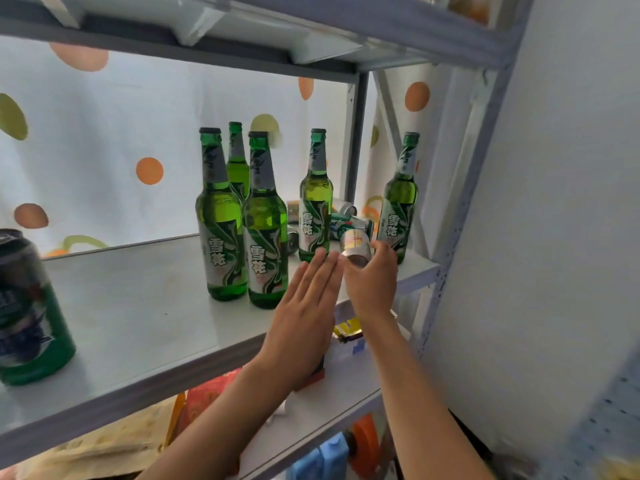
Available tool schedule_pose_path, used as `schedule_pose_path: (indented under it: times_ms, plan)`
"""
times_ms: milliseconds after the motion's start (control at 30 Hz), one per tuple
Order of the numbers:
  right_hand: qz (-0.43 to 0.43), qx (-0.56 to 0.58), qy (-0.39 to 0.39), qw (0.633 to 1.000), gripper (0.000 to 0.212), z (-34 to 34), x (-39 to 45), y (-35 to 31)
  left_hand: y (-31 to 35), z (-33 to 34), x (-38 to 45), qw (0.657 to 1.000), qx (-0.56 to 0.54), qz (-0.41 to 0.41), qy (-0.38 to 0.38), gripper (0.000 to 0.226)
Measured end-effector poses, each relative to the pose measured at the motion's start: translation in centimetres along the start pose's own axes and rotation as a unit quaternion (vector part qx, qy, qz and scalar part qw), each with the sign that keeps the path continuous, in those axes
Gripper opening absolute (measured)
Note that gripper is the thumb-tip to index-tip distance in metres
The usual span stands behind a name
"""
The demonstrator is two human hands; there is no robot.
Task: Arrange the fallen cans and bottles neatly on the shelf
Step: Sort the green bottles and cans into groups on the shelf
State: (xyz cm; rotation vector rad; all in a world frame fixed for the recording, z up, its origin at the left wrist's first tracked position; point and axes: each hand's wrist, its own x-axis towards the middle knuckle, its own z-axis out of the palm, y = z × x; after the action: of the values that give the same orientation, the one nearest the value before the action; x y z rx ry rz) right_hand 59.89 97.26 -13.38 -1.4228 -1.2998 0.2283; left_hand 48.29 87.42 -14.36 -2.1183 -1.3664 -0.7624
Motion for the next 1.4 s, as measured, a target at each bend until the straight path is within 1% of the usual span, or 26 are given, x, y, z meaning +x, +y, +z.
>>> schedule_pose_path:
  times_ms: [100, 200, 267, 367, 500, 600, 733, 800, 867, 933, 1000, 1067, 1233, 1300, 1400]
  plan:
    - [0.026, -0.047, -0.025, 0.998, 0.070, 1.0, 0.9, 0.8, 0.4, 0.3, 0.6, 1.000, -0.006, -0.009, -0.002, 0.070]
    - [0.036, -0.083, -0.015, 0.996, 0.075, 1.8, 1.5, 1.4, 0.6, 0.3, 0.9, 1.000, -0.012, -0.009, -0.006, 0.073]
    - [0.047, -0.090, 0.000, 0.995, 0.076, 2.2, 1.6, 1.6, 0.6, 0.2, 0.8, 1.000, -0.014, -0.012, -0.014, 0.074]
    - [0.056, -0.092, 0.016, 0.994, 0.072, 2.6, 1.5, 1.7, 0.4, 0.0, 0.6, 0.999, -0.010, -0.023, -0.025, 0.075]
    - [0.083, -0.032, 0.023, 0.996, 0.064, 2.5, 1.1, 1.9, 0.3, -0.5, 0.4, 0.999, -0.008, -0.028, -0.020, 0.075]
    - [0.086, 0.016, 0.033, 0.996, 0.064, 1.8, 0.6, 2.1, 0.3, -0.9, 0.3, 0.999, -0.016, -0.034, -0.020, 0.075]
    - [0.050, 0.061, 0.046, 0.996, 0.065, -0.2, -0.1, 1.1, 0.5, -1.4, 0.0, 0.999, -0.040, -0.031, -0.008, 0.076]
    - [0.027, 0.101, 0.051, 0.993, 0.066, -1.8, -0.4, 0.1, 0.7, -1.8, -0.1, 0.995, -0.085, -0.045, 0.004, 0.076]
    - [0.008, 0.146, 0.052, 0.988, 0.071, -3.7, -0.8, -1.1, 0.8, -2.6, -0.1, 0.983, -0.163, -0.085, 0.023, 0.074]
    - [-0.021, 0.186, 0.041, 0.981, 0.072, -5.9, -1.2, -2.7, 0.9, -3.5, -0.2, 0.967, -0.222, -0.116, 0.039, 0.072]
    - [-0.053, 0.228, 0.019, 0.972, 0.072, -7.9, -1.7, -4.6, 0.8, -4.4, -0.2, 0.959, -0.250, -0.121, 0.057, 0.070]
    - [-0.073, 0.263, 0.000, 0.962, 0.066, -9.3, -2.1, -6.6, 0.6, -5.3, -0.2, 0.951, -0.270, -0.124, 0.081, 0.070]
    - [-0.084, 0.341, -0.046, 0.935, 0.064, -10.4, -3.3, -10.5, -0.3, -7.9, -0.6, 0.939, -0.277, -0.160, 0.127, 0.078]
    - [-0.079, 0.373, -0.080, 0.921, 0.059, -10.3, -3.9, -11.8, -0.7, -9.3, -0.9, 0.930, -0.294, -0.173, 0.139, 0.082]
    - [-0.079, 0.420, -0.144, 0.892, 0.050, -9.5, -4.9, -13.5, -1.5, -11.5, -1.8, 0.907, -0.333, -0.205, 0.156, 0.086]
